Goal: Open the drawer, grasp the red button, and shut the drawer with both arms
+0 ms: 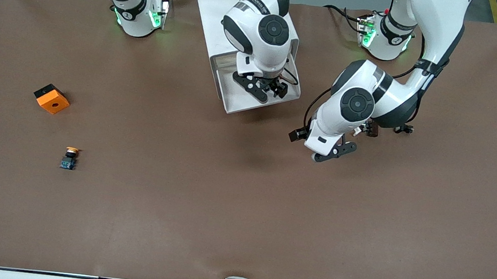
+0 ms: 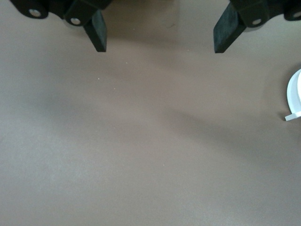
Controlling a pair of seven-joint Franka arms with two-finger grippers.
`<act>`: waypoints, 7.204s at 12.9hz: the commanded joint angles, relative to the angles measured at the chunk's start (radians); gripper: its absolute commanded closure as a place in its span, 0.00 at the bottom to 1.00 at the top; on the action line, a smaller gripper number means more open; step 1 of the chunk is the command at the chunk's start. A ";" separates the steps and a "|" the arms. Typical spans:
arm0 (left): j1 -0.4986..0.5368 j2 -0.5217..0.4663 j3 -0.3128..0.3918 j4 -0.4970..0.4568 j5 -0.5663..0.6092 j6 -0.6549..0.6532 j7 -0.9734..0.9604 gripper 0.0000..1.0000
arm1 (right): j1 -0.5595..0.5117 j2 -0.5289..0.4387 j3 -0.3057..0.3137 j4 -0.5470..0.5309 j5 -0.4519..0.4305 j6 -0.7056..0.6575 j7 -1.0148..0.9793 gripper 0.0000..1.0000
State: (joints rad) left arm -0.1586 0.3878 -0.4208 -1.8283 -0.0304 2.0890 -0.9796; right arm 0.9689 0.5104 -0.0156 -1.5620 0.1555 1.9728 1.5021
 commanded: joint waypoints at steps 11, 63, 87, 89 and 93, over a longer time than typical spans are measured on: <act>0.011 -0.020 -0.003 0.012 0.018 -0.093 -0.171 0.00 | -0.001 0.026 -0.010 0.049 -0.001 0.005 0.036 1.00; 0.146 -0.291 0.157 0.256 0.149 -0.357 0.303 0.00 | -0.969 0.189 -0.004 -0.139 -0.027 0.348 -1.448 1.00; 0.133 -0.587 0.344 0.083 0.009 -0.540 0.811 0.00 | -0.934 -0.328 -0.003 -0.032 -0.191 -0.345 -1.464 0.00; 0.134 -0.587 0.344 0.083 0.009 -0.541 0.811 0.00 | -0.926 -0.345 -0.006 -0.017 -0.191 -0.351 -1.461 0.00; 0.136 -0.587 0.344 0.084 0.009 -0.541 0.811 0.00 | -0.950 -0.331 -0.012 0.154 -0.177 -0.495 -1.465 0.00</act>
State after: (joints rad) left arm -0.0316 -0.1838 -0.0749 -1.7340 -0.0071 1.5438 -0.1939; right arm 0.0317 0.1804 -0.0295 -1.4778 -0.0153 1.5370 0.0258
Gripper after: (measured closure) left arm 0.000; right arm 0.000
